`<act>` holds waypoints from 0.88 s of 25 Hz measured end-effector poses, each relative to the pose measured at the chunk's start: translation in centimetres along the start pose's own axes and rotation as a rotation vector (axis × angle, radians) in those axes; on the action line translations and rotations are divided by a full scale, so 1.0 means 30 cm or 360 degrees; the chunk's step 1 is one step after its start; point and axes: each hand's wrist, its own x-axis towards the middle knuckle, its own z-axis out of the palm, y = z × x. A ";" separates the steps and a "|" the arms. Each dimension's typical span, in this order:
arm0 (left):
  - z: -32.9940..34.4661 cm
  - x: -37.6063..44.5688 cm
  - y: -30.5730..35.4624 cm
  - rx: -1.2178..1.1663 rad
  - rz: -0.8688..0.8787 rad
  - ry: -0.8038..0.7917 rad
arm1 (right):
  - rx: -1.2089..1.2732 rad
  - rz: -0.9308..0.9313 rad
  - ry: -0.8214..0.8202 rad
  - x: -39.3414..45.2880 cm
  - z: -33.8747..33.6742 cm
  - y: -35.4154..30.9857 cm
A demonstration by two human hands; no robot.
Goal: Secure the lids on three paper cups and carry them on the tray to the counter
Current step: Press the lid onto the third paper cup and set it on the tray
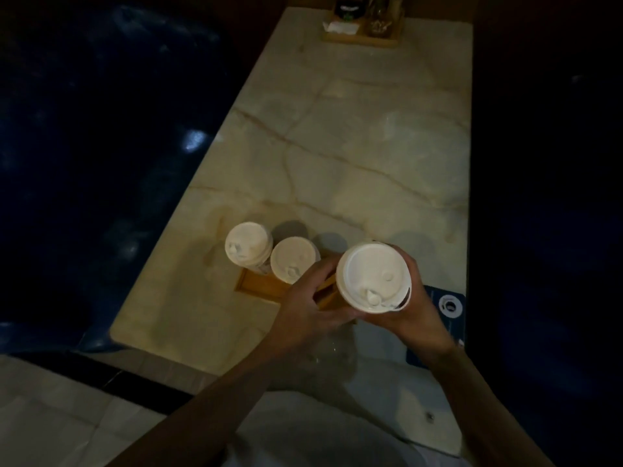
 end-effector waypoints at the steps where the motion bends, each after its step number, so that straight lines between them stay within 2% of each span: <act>1: 0.007 -0.004 -0.016 0.0007 -0.0009 0.0011 | 0.0002 0.0052 -0.0026 0.003 0.002 0.030; 6: 0.041 -0.045 -0.125 0.0072 -0.0037 0.0120 | -0.0078 0.0156 -0.0054 -0.007 0.027 0.135; 12: 0.080 -0.087 -0.242 0.0273 0.0013 0.0465 | -0.0249 0.0161 0.0056 -0.029 0.068 0.223; 15: 0.081 -0.078 -0.271 0.0271 -0.0129 0.0481 | -0.0276 0.0221 0.0078 -0.042 0.079 0.271; 22: 0.106 -0.049 -0.315 0.0160 -0.0275 0.0553 | -0.0281 0.0300 0.0074 -0.008 0.095 0.300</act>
